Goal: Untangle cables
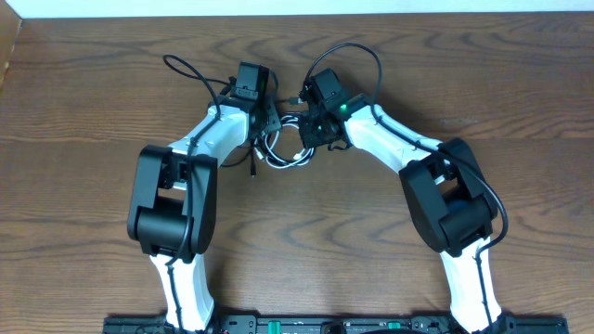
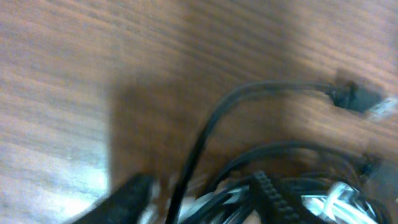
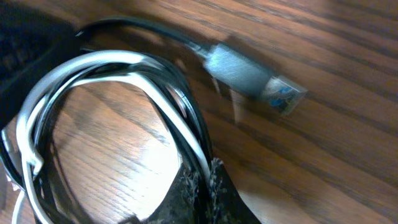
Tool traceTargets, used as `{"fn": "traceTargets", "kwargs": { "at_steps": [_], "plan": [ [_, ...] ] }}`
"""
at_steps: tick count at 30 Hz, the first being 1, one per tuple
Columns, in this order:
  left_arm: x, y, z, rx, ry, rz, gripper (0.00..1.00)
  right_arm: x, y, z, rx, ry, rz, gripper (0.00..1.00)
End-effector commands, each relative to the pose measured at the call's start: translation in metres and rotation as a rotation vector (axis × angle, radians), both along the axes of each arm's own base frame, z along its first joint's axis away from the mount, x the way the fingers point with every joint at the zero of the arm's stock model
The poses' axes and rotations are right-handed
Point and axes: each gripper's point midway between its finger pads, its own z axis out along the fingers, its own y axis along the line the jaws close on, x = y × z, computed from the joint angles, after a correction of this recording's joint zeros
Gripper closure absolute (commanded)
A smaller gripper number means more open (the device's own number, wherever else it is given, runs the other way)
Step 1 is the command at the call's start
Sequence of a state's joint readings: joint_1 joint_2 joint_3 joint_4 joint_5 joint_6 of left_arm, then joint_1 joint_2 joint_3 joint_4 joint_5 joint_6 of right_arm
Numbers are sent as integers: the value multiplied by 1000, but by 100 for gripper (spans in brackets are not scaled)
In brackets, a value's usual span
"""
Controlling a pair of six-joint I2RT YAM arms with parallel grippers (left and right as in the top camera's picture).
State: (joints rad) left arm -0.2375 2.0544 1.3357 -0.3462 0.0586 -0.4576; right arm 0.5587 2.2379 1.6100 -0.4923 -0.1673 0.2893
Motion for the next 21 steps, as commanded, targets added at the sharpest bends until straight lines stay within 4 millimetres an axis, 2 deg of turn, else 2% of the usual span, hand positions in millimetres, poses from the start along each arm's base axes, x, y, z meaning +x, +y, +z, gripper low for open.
{"fn": "traceTargets", "kwargs": {
  "at_steps": [1,2,5,6,9,11,14,16,17,21],
  "plan": [
    [-11,6,-45,43,87,13,91,-14,9,-21,-19,43,19,99],
    [-11,9,-46,44,88,19,92,-14,8,-21,-20,46,16,99],
    [2,21,-22,26,36,52,93,-9,2,-21,-10,61,-35,99],
    [10,27,0,2,-9,71,92,-6,-4,-21,-3,72,-73,99],
    [20,40,47,-62,-94,96,93,0,-16,-23,3,96,-138,99],
    [20,48,78,-105,-141,106,92,2,-22,-23,5,105,-162,99],
    [11,62,115,-149,-175,155,93,3,-28,-24,3,118,-202,99],
    [1,72,127,-146,-170,179,93,5,-30,-25,-10,109,-211,99],
    [-12,81,130,-135,-136,202,92,8,-34,-25,-28,96,-229,99],
    [-50,99,109,-72,29,253,92,12,-42,-26,-41,95,-332,99]
  ]
}}
